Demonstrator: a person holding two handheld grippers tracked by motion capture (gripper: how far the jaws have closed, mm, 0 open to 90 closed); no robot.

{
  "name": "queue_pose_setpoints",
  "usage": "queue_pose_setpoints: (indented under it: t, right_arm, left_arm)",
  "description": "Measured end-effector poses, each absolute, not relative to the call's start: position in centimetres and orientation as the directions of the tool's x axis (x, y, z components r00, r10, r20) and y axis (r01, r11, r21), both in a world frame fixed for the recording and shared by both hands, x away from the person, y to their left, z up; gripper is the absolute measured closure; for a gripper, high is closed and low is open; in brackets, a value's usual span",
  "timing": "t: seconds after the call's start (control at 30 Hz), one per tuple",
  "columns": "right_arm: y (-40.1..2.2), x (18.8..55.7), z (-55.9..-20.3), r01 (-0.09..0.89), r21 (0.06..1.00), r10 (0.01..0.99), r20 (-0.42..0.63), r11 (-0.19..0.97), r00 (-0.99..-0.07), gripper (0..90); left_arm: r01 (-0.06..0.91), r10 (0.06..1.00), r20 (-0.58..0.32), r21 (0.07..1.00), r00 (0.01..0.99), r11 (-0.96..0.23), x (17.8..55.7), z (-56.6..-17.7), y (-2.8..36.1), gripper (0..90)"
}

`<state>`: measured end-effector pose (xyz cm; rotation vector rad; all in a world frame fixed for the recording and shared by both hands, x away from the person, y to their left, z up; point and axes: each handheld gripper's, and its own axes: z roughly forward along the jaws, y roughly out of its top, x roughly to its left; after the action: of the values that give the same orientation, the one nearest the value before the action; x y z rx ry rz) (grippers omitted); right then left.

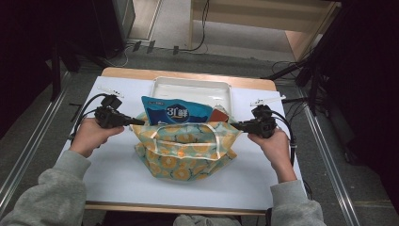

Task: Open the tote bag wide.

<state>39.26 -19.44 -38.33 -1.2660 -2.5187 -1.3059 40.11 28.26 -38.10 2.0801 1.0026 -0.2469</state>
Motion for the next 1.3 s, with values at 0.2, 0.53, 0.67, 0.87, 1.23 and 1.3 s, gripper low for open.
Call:
queue_pose_setpoints:
  t: [0.2, 0.53, 0.67, 0.87, 1.23, 1.3]
  right_arm:
    - [-19.3, 38.9, -39.3, 0.676, 0.664, 0.655, 0.362, 0.318, -0.664, 85.6]
    - [-18.9, 38.5, -40.5, 0.681, 0.660, 0.662, 0.361, 0.316, -0.657, 85.1]
    - [-18.7, 38.5, -41.2, 0.690, 0.652, 0.666, 0.365, 0.315, -0.650, 84.7]
    - [-18.6, 38.3, -41.8, 0.693, 0.646, 0.676, 0.357, 0.320, -0.645, 84.5]
    - [-18.7, 38.3, -43.1, 0.701, 0.638, 0.683, 0.358, 0.318, -0.636, 83.2]
    - [-18.7, 38.4, -43.3, 0.698, 0.639, 0.689, 0.347, 0.323, -0.637, 83.0]
  left_arm:
    - [0.739, 0.570, -0.490, 0.565, 0.659, -0.368, 40.2, -38.9, 27.9, 89.1]
    - [0.747, 0.561, -0.510, 0.560, 0.652, -0.359, 39.9, -40.3, 28.0, 89.1]
    - [0.748, 0.562, -0.510, 0.555, 0.651, -0.363, 39.9, -40.7, 28.0, 89.1]
    - [0.762, 0.565, -0.524, 0.541, 0.637, -0.356, 39.9, -41.6, 28.2, 89.0]
    - [0.775, 0.572, -0.538, 0.534, 0.619, -0.337, 40.1, -43.0, 28.7, 88.6]
    - [0.778, 0.573, -0.541, 0.534, 0.616, -0.333, 40.1, -43.2, 28.7, 88.4]
